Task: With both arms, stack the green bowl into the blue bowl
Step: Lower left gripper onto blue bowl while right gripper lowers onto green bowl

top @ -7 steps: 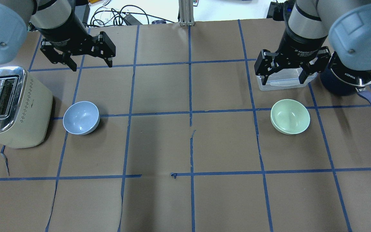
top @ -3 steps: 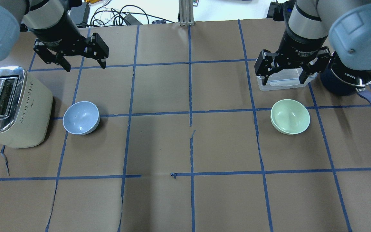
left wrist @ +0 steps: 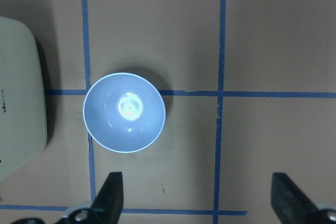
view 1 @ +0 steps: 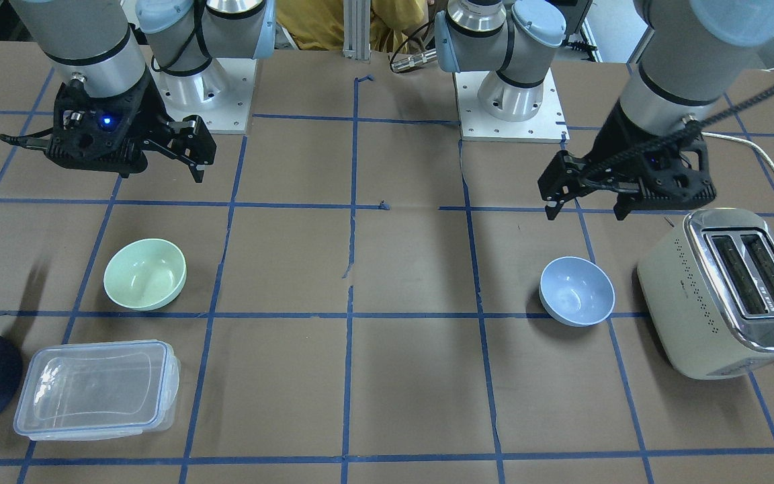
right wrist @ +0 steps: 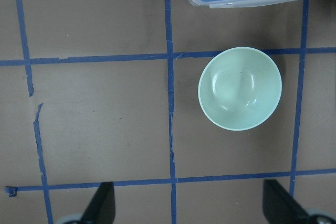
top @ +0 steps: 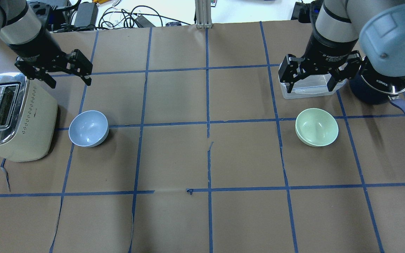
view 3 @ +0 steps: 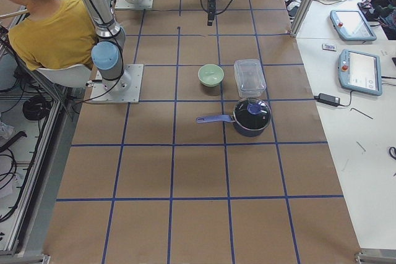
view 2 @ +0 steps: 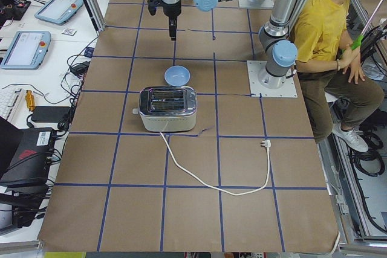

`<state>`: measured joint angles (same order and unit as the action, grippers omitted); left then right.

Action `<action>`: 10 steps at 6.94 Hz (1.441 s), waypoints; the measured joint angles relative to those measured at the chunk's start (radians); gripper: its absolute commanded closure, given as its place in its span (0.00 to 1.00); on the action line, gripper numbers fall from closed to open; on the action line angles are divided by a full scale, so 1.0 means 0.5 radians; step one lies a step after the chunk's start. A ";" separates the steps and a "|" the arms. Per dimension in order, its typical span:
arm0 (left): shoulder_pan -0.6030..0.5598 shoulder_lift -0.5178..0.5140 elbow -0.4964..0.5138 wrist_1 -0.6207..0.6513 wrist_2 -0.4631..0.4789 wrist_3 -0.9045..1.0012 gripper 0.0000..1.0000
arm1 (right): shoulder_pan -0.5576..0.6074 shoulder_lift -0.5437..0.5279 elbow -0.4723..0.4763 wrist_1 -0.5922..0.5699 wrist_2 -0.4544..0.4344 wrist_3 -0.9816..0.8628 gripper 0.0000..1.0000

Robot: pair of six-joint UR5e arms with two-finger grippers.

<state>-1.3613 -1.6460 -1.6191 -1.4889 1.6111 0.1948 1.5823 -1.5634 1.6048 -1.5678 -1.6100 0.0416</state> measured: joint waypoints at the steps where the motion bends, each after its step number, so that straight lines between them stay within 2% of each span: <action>1: 0.037 -0.012 -0.069 0.082 0.005 0.072 0.00 | -0.026 0.002 0.001 0.001 0.006 -0.004 0.00; 5: 0.308 -0.195 -0.419 0.604 0.006 0.501 0.00 | -0.087 0.057 0.001 -0.056 -0.008 0.019 0.00; 6: 0.328 -0.259 -0.469 0.697 0.010 0.527 0.04 | -0.092 0.114 0.002 -0.101 -0.008 0.005 0.00; 7: 0.338 -0.312 -0.494 0.737 0.014 0.541 0.27 | -0.096 0.179 0.009 -0.157 -0.011 -0.006 0.00; 9: 0.355 -0.380 -0.517 0.755 0.023 0.558 0.26 | -0.101 0.290 0.099 -0.272 -0.018 -0.016 0.00; 10: 0.385 -0.414 -0.519 0.757 0.021 0.559 0.26 | -0.103 0.325 0.201 -0.399 -0.034 -0.017 0.00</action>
<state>-1.1686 -1.8528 -1.8784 -1.1105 1.6214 0.4745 1.5307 -1.4008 1.7053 -1.7674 -1.6272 0.0333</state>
